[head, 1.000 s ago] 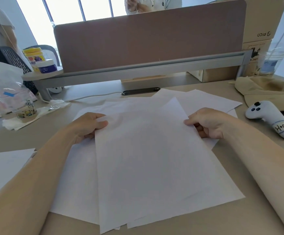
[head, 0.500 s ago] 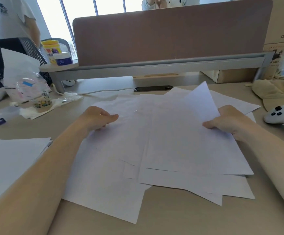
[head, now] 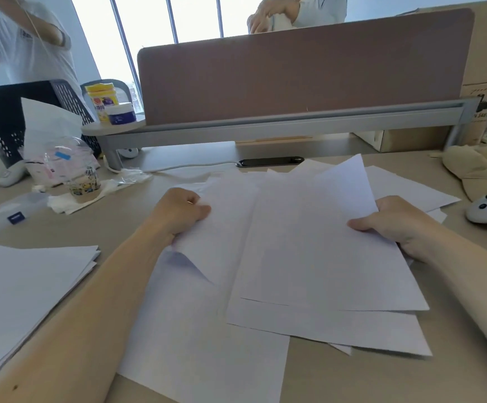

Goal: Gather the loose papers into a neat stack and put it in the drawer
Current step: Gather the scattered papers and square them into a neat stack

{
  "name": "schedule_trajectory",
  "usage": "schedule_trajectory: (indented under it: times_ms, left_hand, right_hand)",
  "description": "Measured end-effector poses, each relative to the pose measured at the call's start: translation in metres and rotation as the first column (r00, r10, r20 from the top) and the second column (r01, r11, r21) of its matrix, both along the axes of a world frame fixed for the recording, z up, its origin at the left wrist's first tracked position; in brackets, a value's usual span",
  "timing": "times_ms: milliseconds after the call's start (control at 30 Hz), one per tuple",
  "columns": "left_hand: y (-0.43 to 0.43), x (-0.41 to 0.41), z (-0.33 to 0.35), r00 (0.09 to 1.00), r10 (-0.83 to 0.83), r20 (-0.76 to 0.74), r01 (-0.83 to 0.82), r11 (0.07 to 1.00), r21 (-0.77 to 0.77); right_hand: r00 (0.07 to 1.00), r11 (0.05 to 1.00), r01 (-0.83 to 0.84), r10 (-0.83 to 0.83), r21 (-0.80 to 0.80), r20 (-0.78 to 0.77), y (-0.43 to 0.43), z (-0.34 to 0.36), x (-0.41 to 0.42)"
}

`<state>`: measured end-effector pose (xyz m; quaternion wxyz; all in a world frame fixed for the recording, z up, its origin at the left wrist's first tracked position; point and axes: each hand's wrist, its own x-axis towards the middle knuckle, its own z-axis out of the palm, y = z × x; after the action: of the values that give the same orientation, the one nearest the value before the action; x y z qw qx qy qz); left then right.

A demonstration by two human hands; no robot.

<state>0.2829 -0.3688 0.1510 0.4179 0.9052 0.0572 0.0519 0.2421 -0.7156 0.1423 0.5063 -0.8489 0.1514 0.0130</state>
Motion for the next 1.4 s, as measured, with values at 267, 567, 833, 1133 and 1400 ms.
schedule_trajectory:
  times_ms: [267,567,833,1133,1400]
  left_hand:
    - [0.003,-0.017,0.033,0.56,0.107,0.822,-0.224,0.974,0.026]
    - [-0.067,-0.046,-0.005,0.528,-0.764,0.371,0.475,0.628,0.617]
    - [-0.06,-0.042,0.0,0.748,-0.574,0.332,0.492,0.816,0.303]
    - [0.012,-0.011,0.007,0.953,-0.024,-0.301,0.159,0.887,0.433]
    - [0.01,-0.013,0.01,0.93,-0.046,-0.365,0.191,0.909,0.372]
  right_hand:
    - [0.999,0.991,0.001,0.004,0.137,-0.041,0.002,0.005,-0.004]
    - [0.996,0.81,0.089,-0.074,0.58,-0.05,0.004,0.007,-0.003]
    - [0.998,0.994,0.069,-0.068,0.091,-0.013,0.008,0.006,-0.005]
    - [0.999,0.998,0.041,-0.041,0.048,-0.003,0.005,0.011,-0.011]
    - [1.0,0.999,0.003,-0.004,-0.046,-0.013,0.01,0.006,-0.008]
